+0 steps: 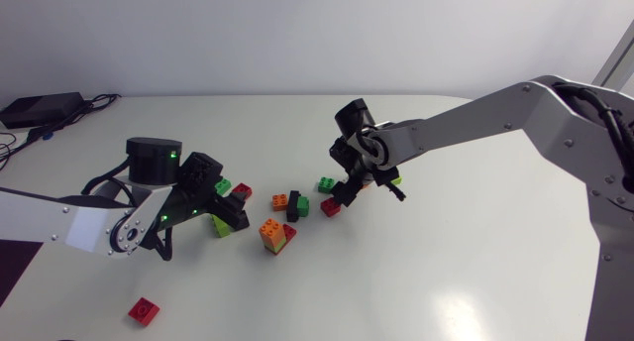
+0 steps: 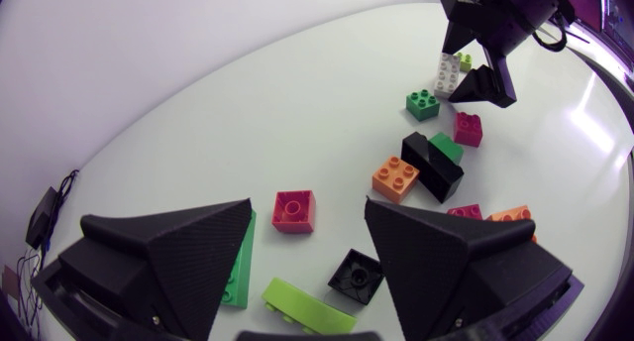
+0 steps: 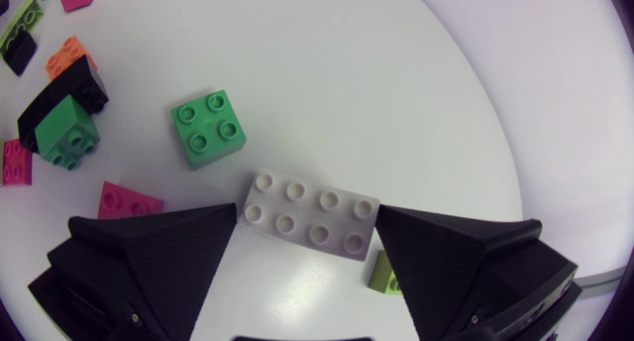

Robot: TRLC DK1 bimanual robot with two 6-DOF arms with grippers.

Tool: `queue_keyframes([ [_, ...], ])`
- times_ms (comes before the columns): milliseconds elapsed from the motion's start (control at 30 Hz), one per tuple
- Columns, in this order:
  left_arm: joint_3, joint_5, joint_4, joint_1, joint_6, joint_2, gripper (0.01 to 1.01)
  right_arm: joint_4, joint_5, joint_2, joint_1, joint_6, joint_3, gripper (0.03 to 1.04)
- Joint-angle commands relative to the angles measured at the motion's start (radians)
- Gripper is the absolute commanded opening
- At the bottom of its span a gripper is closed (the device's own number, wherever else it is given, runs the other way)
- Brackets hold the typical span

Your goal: Disassemble duplo

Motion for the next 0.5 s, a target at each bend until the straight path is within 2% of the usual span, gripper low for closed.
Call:
queue_keyframes([
  [0,0.002,-0.008,-0.004,-0.011,0.019,0.007,0.803,-0.025,0.008,0.032,0.008,0.01,0.012,0.99],
  [33,0.002,-0.008,-0.004,-0.011,0.019,0.007,0.803,-0.028,0.008,0.033,0.008,0.013,0.015,0.99],
  [267,0.002,-0.01,-0.007,-0.014,0.024,0.007,0.803,-0.027,0.027,0.053,0.011,0.013,0.019,0.78],
  [400,0.002,-0.01,-0.009,-0.016,0.024,0.007,0.813,-0.027,0.028,0.061,0.014,0.011,0.022,0.6],
  [467,0.002,-0.01,-0.012,-0.018,0.025,0.005,0.83,-0.027,0.028,0.061,0.014,0.011,0.024,0.54],
])
